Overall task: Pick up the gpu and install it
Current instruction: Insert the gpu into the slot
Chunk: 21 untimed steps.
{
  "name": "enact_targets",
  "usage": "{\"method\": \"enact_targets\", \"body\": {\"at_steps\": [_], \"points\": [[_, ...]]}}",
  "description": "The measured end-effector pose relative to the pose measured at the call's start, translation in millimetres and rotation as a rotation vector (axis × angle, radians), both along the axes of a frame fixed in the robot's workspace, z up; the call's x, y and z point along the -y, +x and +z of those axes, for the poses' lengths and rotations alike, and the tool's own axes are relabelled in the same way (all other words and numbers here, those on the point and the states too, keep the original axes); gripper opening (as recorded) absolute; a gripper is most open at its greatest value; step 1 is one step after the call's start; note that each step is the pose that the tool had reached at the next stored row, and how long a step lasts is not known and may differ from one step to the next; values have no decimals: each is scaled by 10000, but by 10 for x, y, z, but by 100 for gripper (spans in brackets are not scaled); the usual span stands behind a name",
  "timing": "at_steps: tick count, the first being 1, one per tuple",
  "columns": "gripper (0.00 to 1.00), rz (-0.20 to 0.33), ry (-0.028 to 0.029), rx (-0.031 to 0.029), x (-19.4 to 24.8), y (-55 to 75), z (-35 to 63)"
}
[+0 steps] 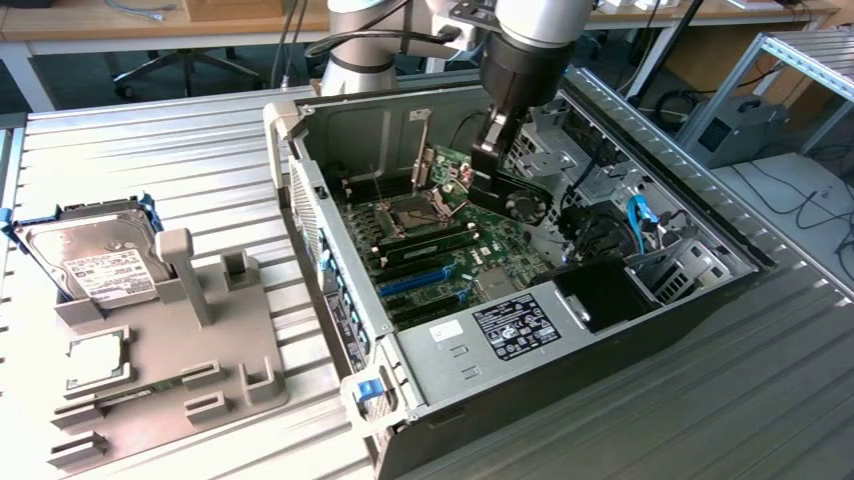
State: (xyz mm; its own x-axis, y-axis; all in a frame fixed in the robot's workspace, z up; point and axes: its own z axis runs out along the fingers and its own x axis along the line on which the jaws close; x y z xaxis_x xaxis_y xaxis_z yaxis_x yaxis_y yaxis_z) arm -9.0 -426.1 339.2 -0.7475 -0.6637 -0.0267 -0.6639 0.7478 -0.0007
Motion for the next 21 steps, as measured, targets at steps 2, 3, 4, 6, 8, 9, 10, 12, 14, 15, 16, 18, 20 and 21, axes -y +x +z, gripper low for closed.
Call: {"method": "enact_targets", "body": {"at_steps": [2, 3, 4, 6, 8, 9, 10, 12, 14, 15, 16, 18, 20, 21], "points": [[27, 85, -1, 0, 0, 0, -1], [27, 155, -1, 0, 0, 0, -2], [27, 220, -1, 0, 0, 0, -3], [27, 333, -2, 0, 0, 0, -4], [27, 430, -2, 0, 0, 0, -6], [27, 469, -3, 0, 0, 0, -6], [27, 512, -3, 0, 0, 1, -7], [27, 629, -4, 0, 0, 1, -8], [27, 759, -5, 0, 0, 1, -10], [27, 808, -5, 0, 0, 1, -10], [27, 871, -6, 0, 0, 1, -11], [27, 963, -7, 0, 0, 1, -12], [27, 1045, -8, 0, 0, 1, -13], [27, 1088, -9, 0, 0, 1, -14]]}}
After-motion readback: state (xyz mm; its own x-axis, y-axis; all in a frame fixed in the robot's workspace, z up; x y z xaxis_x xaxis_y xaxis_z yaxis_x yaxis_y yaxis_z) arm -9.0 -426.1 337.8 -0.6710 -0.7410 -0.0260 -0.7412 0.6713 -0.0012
